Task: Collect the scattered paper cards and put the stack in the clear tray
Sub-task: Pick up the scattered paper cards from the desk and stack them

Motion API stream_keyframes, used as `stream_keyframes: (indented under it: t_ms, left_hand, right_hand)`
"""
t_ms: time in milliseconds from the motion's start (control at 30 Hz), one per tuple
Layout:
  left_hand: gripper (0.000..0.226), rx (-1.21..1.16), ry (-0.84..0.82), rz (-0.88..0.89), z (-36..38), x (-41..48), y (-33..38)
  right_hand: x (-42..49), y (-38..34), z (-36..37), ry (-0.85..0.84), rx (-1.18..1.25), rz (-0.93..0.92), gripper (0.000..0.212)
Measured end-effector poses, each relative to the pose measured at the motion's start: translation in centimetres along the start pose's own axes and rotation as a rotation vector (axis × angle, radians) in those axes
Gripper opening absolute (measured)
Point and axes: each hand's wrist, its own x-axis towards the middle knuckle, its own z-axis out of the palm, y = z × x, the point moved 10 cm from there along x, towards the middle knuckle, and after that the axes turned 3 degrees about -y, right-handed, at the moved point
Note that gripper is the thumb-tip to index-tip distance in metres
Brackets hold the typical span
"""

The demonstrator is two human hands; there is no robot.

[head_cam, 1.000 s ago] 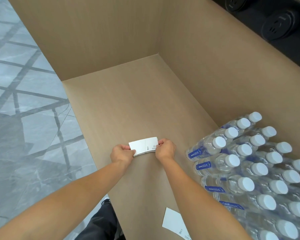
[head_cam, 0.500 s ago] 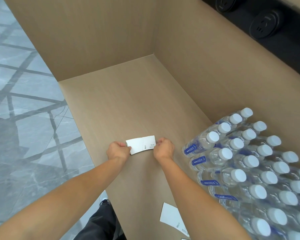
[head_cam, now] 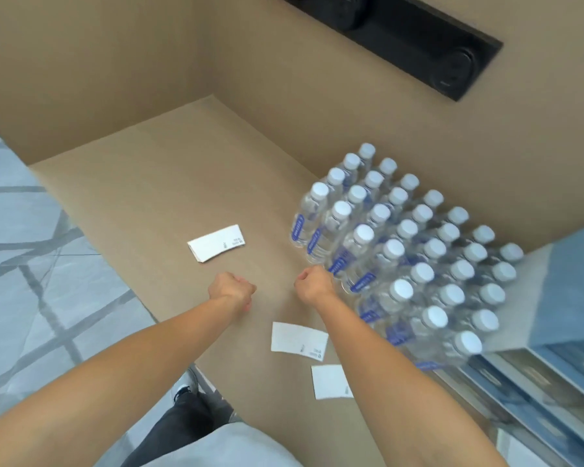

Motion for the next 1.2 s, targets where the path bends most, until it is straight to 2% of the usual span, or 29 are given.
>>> stream_keyframes:
  t_ms: [167,300,433,533,667,767,867,1200]
  left_hand:
    - [0.009,0.161,-0.049,0.006,3.3,-1.5,-3.7]
    - [0.013,0.265,-0.085,0.025,4.8,-2.8,-5.5]
    - [0.014,0.336,-0.102,0.064,6.1,-3.4,-5.8]
    - [0.006,0.379,-0.101,0.085,6.6,-3.9,-5.4]
    - [0.017,0.321,-0.06,0.054,5.8,-3.6,-5.5]
    - [0.013,0.255,-0.037,0.041,4.3,-2.9,-5.1]
    - [0.02,0.147,-0.005,0.04,2.0,-1.9,-3.8]
    - [0.019,-0.103,0.171,0.029,-8.0,2.0,0.6]
  right_hand:
    - [-2.3,7.8,-0.2,0.002,-0.01,0.138,0.031]
    - [-3.9,11.6,0.6,0.005,0.0,0.233,0.034]
    - [-4.6,12.6,1.5,0.034,0.084,0.268,0.031]
    - [-4.7,12.5,2.1,0.037,0.129,0.286,0.029]
    - [-4.6,12.6,2.5,0.047,0.233,0.315,0.03]
    - [-4.1,11.4,2.7,0.048,0.321,0.303,0.027]
    - [-3.1,8.4,3.0,0.047,0.367,0.247,0.03]
    - [1.9,-5.5,4.9,-0.019,0.294,0.022,0.034]
